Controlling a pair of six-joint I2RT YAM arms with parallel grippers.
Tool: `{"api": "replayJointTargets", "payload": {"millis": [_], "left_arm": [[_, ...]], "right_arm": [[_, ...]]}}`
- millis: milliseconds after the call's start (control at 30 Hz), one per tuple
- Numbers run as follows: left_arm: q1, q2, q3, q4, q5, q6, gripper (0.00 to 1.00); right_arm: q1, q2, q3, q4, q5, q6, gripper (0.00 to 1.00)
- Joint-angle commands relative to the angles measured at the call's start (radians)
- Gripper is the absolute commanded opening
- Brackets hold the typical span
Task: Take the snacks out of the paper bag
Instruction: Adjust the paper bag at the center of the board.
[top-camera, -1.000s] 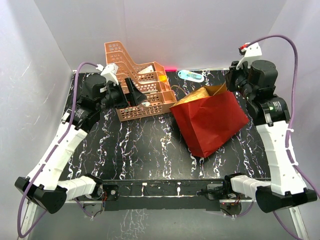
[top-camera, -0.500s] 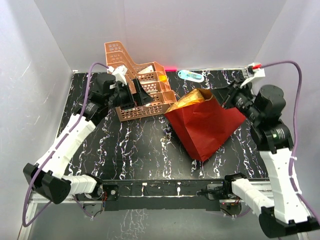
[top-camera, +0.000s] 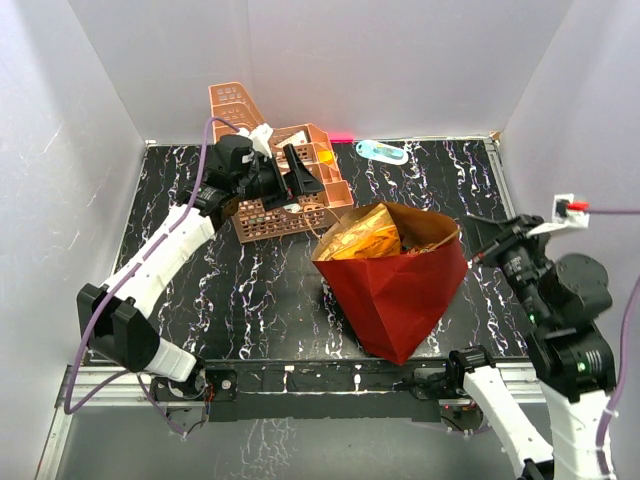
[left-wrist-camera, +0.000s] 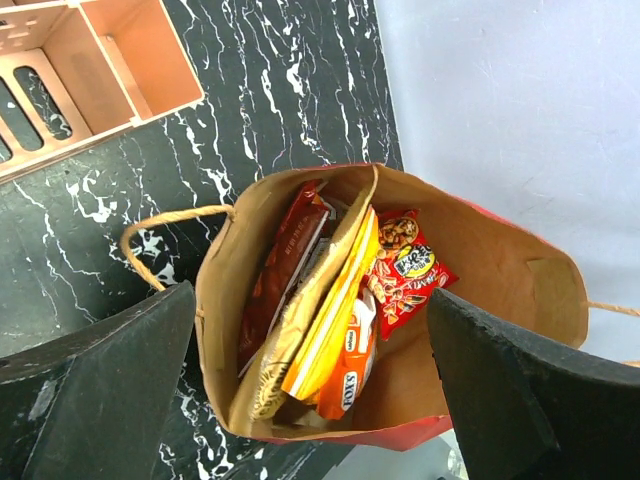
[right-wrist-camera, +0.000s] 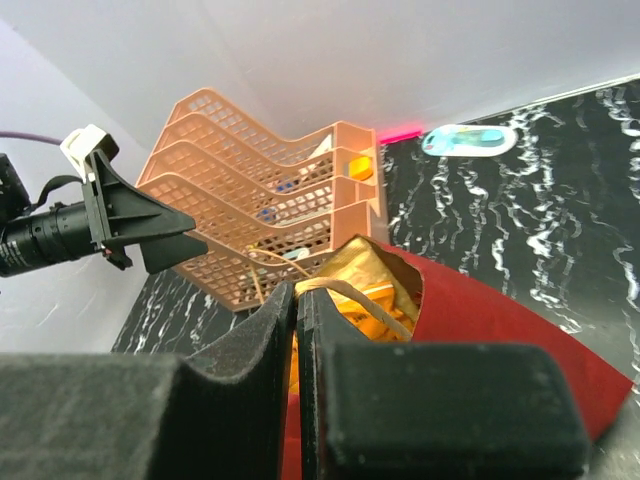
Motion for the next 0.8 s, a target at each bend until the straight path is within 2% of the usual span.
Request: {"api": "replayJointTargets", "payload": {"millis": [0, 133, 300, 467, 533, 600, 700, 767], "left_arm": [[0.0, 0.018, 0.052, 0.047, 0.041, -0.032, 0.98], [0.0, 0.054, 0.082, 0.004, 0.0, 0.014, 0.98], [-0.005, 0.177, 0.169, -0.116, -0.015, 0.07, 0.98], [-0.046, 0.157, 0.138, -0.164, -0.227, 0.118, 0.98], [-0.052, 0.144, 0.12, -0.147, -0.253, 0.15, 0.98], [-0.052, 0.146, 0.102, -0.122, -0.213, 0.188, 0.98], [-0.053, 0.155, 0.067, -0.067, -0.003, 0.261, 0.97], [-0.053, 0.091, -0.03, 0.042, 0.064, 0.262, 0.98]], "right_arm": [[0.016, -0.102, -0.008, 0.031, 0.182, 0.02, 0.07], [0.046, -0.151, -0.027, -0.009, 0.236, 0.035, 0.07], [0.099, -0.178, -0.034, -0.01, 0.288, 0.048, 0.07], [0.139, -0.178, -0.017, -0.017, 0.319, 0.053, 0.07], [0.146, -0.183, -0.011, -0.024, 0.33, 0.056, 0.07], [0.154, -0.186, -0.007, -0.029, 0.337, 0.056, 0.07], [0.166, -0.191, 0.005, -0.04, 0.348, 0.058, 0.07], [0.172, -0.193, 0.013, -0.043, 0.353, 0.06, 0.07]]}}
